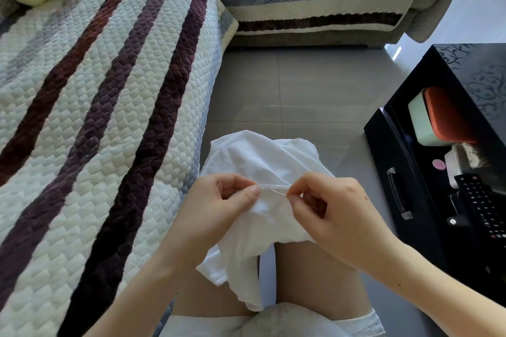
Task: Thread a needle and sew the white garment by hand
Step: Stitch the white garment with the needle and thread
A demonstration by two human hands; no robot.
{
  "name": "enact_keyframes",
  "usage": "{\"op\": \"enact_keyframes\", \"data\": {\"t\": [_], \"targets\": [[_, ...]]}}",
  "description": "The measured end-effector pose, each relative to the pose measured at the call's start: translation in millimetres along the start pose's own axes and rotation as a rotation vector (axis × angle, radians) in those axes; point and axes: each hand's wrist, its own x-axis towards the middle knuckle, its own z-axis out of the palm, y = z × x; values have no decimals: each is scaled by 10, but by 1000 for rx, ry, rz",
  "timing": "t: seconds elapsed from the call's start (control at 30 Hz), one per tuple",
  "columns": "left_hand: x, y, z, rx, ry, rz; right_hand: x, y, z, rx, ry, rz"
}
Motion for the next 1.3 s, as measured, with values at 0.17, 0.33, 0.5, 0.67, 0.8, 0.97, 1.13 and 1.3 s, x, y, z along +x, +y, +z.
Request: {"op": "enact_keyframes", "data": {"t": [0.17,0.33,0.5,0.67,0.8,0.97,1.13,1.3], "targets": [[6,3,6,2,3,0,8,-1,-4,-6,-6,-1],[-1,21,15,18,-4,17,12,-3,1,-16,-20,15],[-36,40,21,105,-14,113,19,-28,18,-40,-42,22],[-72,55,36,287,-20,242,43,-58,64,-84,-66,31],[-83,66,38,278,-63,238,65,-62,87,-75,-72,34],[-78,74,33,199,-36,155,65,-64,17,25,-78,106],[-57,79,46,123,-21,69,83,-45,-83,294,-135,225],[-50,99,47,29,-68,12,118,-12,-144,480,-184,338]]}}
